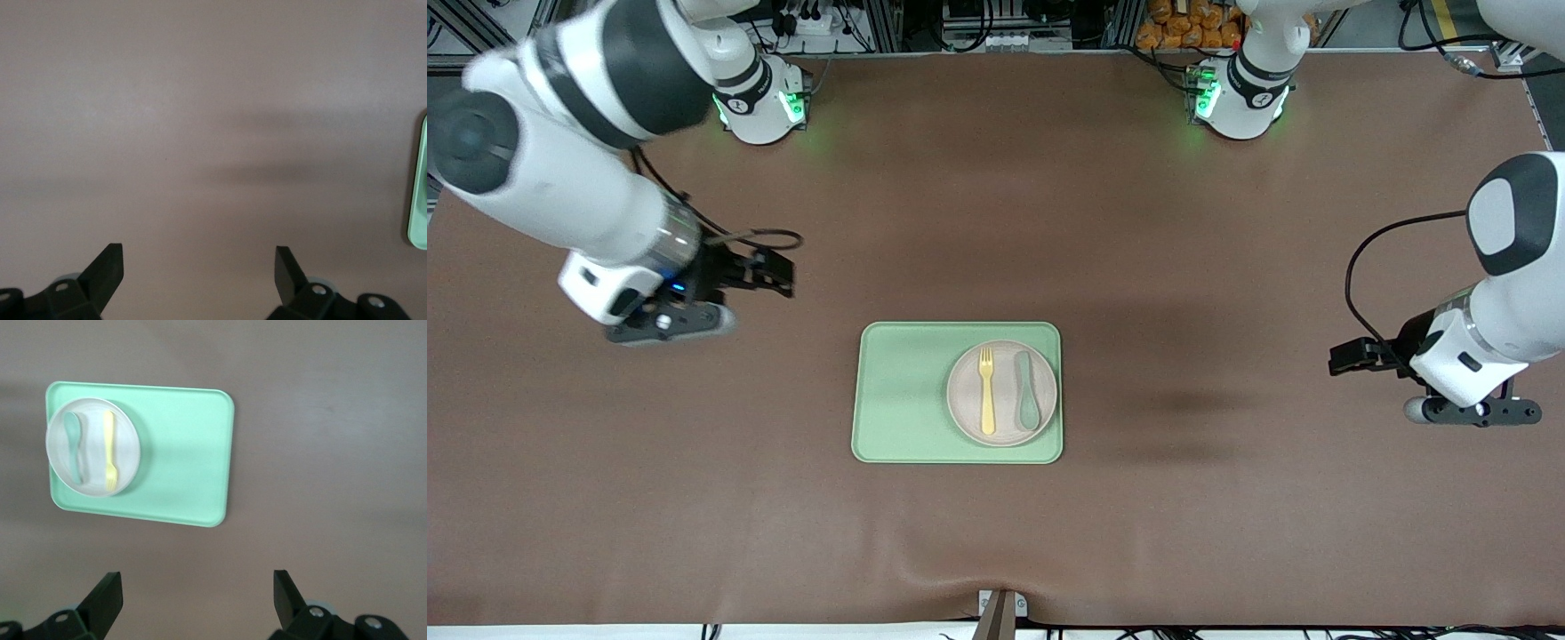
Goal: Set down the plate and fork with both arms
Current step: 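Move the right gripper over the plate while the left gripper retreats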
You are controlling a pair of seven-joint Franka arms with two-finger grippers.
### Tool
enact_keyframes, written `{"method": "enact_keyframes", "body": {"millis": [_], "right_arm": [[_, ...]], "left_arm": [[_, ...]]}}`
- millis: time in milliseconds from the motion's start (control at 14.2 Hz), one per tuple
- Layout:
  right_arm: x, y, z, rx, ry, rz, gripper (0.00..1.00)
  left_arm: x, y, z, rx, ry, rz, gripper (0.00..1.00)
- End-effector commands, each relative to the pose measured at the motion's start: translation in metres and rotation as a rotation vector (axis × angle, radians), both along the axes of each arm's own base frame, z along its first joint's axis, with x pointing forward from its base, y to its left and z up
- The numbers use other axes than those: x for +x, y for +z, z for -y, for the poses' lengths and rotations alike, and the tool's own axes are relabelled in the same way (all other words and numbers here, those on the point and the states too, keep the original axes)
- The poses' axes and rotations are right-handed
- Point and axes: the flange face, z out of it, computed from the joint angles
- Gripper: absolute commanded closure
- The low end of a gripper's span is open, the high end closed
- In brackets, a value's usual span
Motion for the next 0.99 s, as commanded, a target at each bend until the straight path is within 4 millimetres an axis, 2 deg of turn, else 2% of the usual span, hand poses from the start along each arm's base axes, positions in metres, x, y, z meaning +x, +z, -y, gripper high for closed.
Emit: {"method": "enact_keyframes", "body": {"millis": [0, 141, 352, 564, 705, 775, 916], "right_arm": [[0.023, -0.021, -0.051, 0.014, -0.053, -0.001, 0.00], [0.032, -0.051, -0.090, 0.006, -0.066, -0.018, 0.00], [0.046, -0.095, -0.121, 0.020, -0.055, 0.021, 0.00], [0.052, -0.151, -0.150, -0.011, -0.079, 0.080, 0.00], [0.054, -0.195, -0.167, -0.017, -0.089, 0.098, 0.04], [0.055, -0.212, -0.171, -0.019, -0.087, 0.103, 0.11], [0.054, -0.233, -0.176, -0.019, -0.092, 0.096, 0.14]], "left_arm": [[-0.033, 0.008, -0.021, 0.025, 0.028, 0.006, 0.00], [-0.051, 0.022, -0.019, 0.040, 0.029, 0.009, 0.00], [-0.078, 0.039, -0.019, 0.062, 0.026, 0.002, 0.00], [-0.097, 0.050, -0.014, 0.077, 0.022, 0.012, 0.00], [-0.099, 0.056, -0.017, 0.081, 0.012, 0.010, 0.00], [-0.094, 0.066, -0.023, 0.087, -0.031, 0.029, 0.00], [-0.088, 0.083, -0.043, 0.087, -0.137, 0.050, 0.00]]}}
